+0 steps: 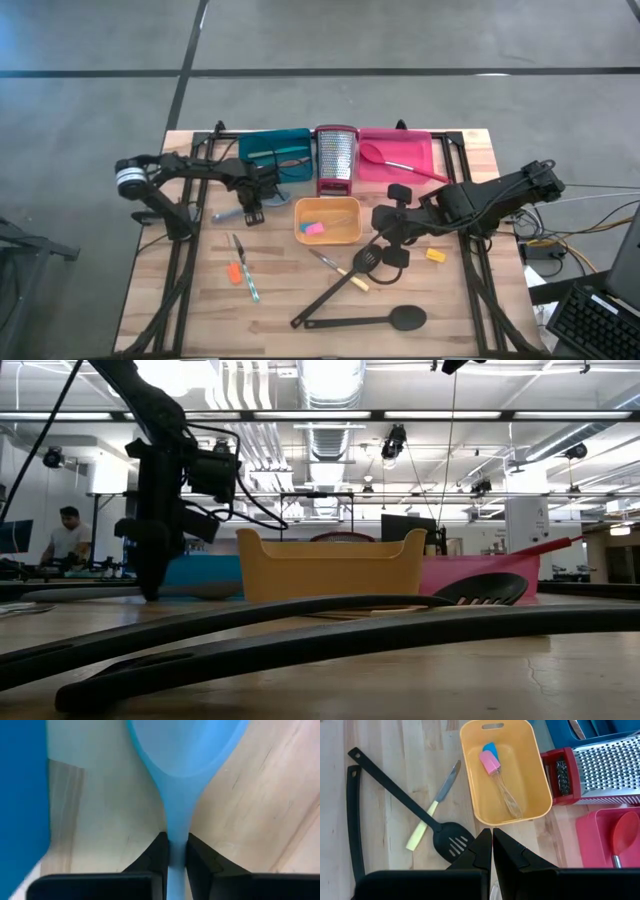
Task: Pick & Place Kitchen Items
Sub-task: Put the gray serving spoon into the pink bin
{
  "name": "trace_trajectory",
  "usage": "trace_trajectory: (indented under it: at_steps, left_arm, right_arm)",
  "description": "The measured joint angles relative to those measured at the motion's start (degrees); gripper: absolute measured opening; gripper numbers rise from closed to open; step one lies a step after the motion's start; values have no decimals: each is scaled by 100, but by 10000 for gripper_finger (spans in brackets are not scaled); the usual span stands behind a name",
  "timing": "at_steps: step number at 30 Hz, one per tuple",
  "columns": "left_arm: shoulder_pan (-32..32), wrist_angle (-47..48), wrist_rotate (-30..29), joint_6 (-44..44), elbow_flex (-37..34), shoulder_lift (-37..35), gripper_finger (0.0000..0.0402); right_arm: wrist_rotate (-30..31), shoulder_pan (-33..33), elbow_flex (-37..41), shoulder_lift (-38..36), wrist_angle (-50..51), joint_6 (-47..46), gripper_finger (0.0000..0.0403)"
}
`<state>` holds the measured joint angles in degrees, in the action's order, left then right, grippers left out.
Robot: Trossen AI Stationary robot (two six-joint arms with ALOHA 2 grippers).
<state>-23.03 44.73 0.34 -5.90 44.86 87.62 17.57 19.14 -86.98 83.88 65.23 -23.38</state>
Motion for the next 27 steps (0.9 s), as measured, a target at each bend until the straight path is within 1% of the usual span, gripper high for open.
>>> trace_trajectory:
  at_steps: [4,8,12,17,19,22,25,27]
  left_arm:
    - [17,543,179,275,0,-179,42]
    - [102,1004,255,530,26,-524,42]
    - [271,1369,402,757,26,-1058,42]
    - [545,1381,637,906,79,-1885,42]
    - [668,1223,849,896,138,-2218,42]
    - [835,738,1411,747,248,-2705,42]
    - [981,41,1866,544,289,-3120,42]
    - [1064,-549,2144,371,278,-3328,42]
  right_arm:
    - [1,-2,0,0,11,-2,8]
    - [1,0,0,0,13,-2,8]
    - [1,0,0,0,13,-2,8]
    - [1,0,0,0,20,-24,8]
    - [1,6,0,0,26,-26,8]
    - [9,71,0,0,39,-67,8]
    - [67,233,0,0,34,-86,8]
    - [209,397,-2,0,20,-216,8]
